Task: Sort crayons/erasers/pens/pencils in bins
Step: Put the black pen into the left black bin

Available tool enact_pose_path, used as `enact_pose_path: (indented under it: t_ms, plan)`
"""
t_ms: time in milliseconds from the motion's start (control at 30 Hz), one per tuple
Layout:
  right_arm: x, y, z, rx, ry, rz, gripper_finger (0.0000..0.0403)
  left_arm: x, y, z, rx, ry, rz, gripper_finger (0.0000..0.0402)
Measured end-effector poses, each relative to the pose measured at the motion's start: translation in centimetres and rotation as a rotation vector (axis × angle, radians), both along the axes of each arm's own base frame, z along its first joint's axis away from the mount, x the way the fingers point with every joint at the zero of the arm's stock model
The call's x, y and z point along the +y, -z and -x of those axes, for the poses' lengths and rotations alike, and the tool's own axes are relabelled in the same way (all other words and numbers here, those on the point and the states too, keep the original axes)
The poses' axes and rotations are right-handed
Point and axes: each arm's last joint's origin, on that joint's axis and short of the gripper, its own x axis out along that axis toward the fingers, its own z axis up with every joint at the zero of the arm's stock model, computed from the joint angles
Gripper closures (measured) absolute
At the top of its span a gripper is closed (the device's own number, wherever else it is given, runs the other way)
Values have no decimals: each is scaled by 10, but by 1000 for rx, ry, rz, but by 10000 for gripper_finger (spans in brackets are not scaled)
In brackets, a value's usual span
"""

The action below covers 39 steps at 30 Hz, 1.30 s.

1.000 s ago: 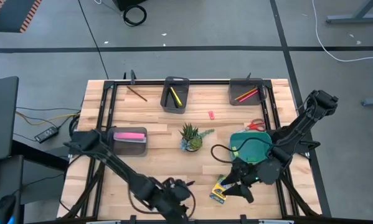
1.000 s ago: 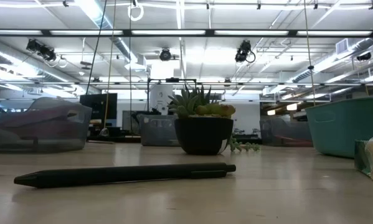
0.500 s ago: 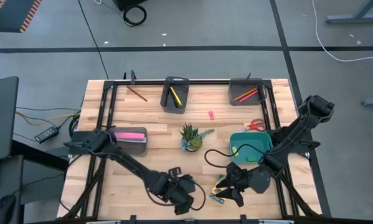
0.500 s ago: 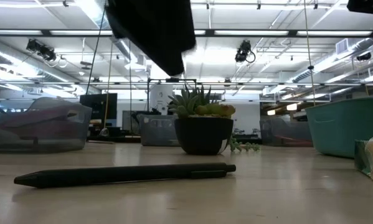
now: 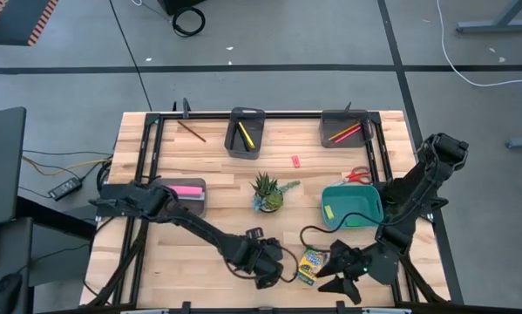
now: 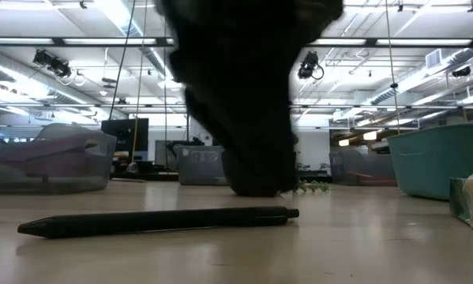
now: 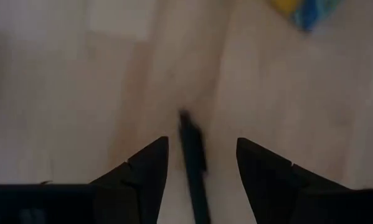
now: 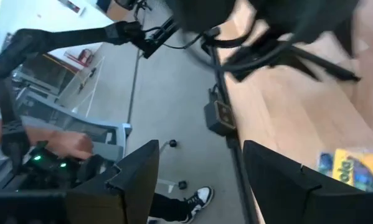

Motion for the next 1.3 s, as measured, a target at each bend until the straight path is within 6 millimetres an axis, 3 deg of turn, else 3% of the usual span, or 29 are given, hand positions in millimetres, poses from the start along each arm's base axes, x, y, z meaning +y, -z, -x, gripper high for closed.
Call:
enact_pose_path:
  t_ms: [267, 700, 900, 1133, 1300]
  plan:
    - [7, -2, 9, -32, 24, 2, 164, 18, 21, -13, 81, -25, 98, 216]
    - [8, -2, 10, -38, 7, 2, 164, 19, 27, -12, 138, -67, 154, 234]
    - [8, -2, 10, -55, -8, 47, 164, 14, 28, -9, 138, -102, 164, 282]
    - [5, -2, 6, -49, 22, 33, 164, 9, 26, -7, 129, -150, 191, 373]
    - [3, -1, 5, -37, 35, 37, 164, 7, 25, -9, 114, -149, 221, 377]
